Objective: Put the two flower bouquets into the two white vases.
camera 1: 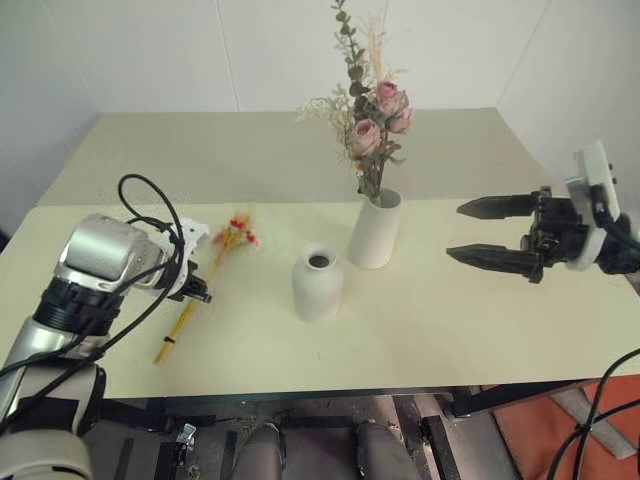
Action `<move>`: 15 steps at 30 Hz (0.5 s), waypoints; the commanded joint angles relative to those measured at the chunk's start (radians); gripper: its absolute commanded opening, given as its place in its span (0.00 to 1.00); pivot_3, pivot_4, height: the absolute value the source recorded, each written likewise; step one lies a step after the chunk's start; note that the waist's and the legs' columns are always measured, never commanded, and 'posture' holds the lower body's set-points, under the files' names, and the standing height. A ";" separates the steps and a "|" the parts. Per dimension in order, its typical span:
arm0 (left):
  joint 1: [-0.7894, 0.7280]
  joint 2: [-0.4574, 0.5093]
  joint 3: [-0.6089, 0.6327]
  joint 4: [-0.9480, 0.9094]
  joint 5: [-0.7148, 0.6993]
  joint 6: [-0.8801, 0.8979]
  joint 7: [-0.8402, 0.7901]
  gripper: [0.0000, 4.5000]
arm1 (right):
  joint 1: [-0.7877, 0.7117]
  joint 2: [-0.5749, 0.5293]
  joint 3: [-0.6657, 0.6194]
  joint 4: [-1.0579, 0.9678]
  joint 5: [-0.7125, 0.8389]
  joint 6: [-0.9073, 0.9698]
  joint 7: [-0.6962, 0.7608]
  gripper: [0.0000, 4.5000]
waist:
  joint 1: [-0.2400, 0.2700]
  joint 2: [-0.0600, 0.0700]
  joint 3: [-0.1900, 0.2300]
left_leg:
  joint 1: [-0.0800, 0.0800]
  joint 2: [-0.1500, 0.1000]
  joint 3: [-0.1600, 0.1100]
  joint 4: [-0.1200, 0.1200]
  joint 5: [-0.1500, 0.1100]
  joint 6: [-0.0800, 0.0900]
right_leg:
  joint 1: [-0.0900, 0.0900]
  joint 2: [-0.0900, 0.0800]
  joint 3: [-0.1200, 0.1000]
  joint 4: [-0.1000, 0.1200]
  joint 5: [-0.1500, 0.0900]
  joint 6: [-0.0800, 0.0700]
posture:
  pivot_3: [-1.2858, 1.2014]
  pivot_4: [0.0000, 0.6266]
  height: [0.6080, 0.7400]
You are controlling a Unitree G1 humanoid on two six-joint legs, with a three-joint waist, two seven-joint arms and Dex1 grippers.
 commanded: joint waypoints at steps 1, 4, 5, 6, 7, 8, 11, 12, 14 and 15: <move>-0.035 0.004 0.083 0.015 0.040 -0.069 0.016 0.00 | 0.025 -0.034 -0.067 0.000 0.047 -0.038 0.078 1.00 | 0.001 0.000 0.000 | 0.000 0.000 0.000 0.000 0.000 0.000 | 0.000 0.000 0.000 0.000 0.000 0.000 | 0.52 0.24 1.00; -0.045 -0.004 0.164 0.017 0.040 -0.135 0.008 0.00 | 0.051 -0.039 -0.110 0.008 0.095 -0.055 0.153 1.00 | 0.001 0.000 0.000 | -0.001 0.000 0.000 0.000 0.000 0.000 | 0.000 -0.001 0.000 0.000 0.002 -0.003 | 0.52 0.24 1.00; -0.053 -0.008 0.199 0.021 0.036 -0.165 0.004 0.00 | 0.062 -0.039 -0.122 0.009 0.099 -0.071 0.174 1.00 | 0.001 0.000 0.000 | -0.001 -0.001 0.000 0.000 0.000 0.000 | 0.000 -0.001 0.000 0.000 0.002 -0.004 | 0.52 0.24 1.00; -0.069 -0.019 0.248 0.027 0.029 -0.195 0.007 0.00 | 0.076 -0.038 -0.130 0.009 0.094 -0.106 0.201 1.00 | 0.001 0.000 0.000 | -0.001 0.000 0.000 0.000 0.000 0.000 | 0.000 -0.001 0.000 0.000 0.002 -0.004 | 0.52 0.24 1.00; -0.085 -0.031 0.289 0.035 0.022 -0.213 0.011 0.00 | 0.086 -0.037 -0.135 0.008 0.090 -0.130 0.220 1.00 | 0.001 0.000 0.000 | -0.001 -0.001 0.000 0.000 0.000 0.000 | 0.000 -0.001 0.000 0.000 0.002 -0.004 | 0.52 0.24 1.00; -0.102 -0.039 0.327 0.031 0.007 -0.250 -0.002 0.00 | 0.089 -0.035 -0.143 0.009 0.107 -0.127 0.231 1.00 | 0.001 0.000 0.000 | -0.001 0.000 0.000 0.001 0.000 0.000 | 0.000 -0.001 0.000 0.000 0.002 -0.003 | 0.52 0.24 1.00; -0.140 -0.053 0.399 0.013 -0.030 -0.344 -0.052 0.00 | 0.077 -0.017 -0.161 0.018 0.151 -0.121 0.237 1.00 | 0.000 0.000 0.000 | 0.000 0.000 0.000 0.001 0.000 0.000 | 0.001 -0.001 0.000 0.000 0.001 0.001 | 0.52 0.24 1.00; -0.160 -0.059 0.424 0.016 -0.048 -0.360 -0.068 0.00 | 0.069 -0.008 -0.168 0.024 0.167 -0.118 0.231 1.00 | 0.000 0.000 0.000 | 0.000 -0.001 0.000 0.001 0.000 0.000 | 0.001 -0.001 0.000 0.000 0.001 0.000 | 0.52 0.24 1.00; -0.188 -0.071 0.461 0.005 -0.083 -0.386 -0.094 0.00 | 0.060 0.005 -0.183 0.028 0.198 -0.110 0.217 1.00 | -0.001 0.000 0.000 | 0.000 0.000 0.000 0.001 0.000 0.000 | 0.001 -0.001 0.000 0.000 0.002 -0.001 | 0.52 0.24 1.00; -0.195 -0.075 0.474 -0.006 -0.100 -0.389 -0.105 0.00 | 0.058 0.009 -0.188 0.027 0.210 -0.106 0.212 1.00 | -0.001 0.000 0.000 | 0.000 0.000 0.000 0.001 0.000 0.000 | 0.001 -0.001 0.000 0.000 0.002 -0.001 | 0.52 0.24 1.00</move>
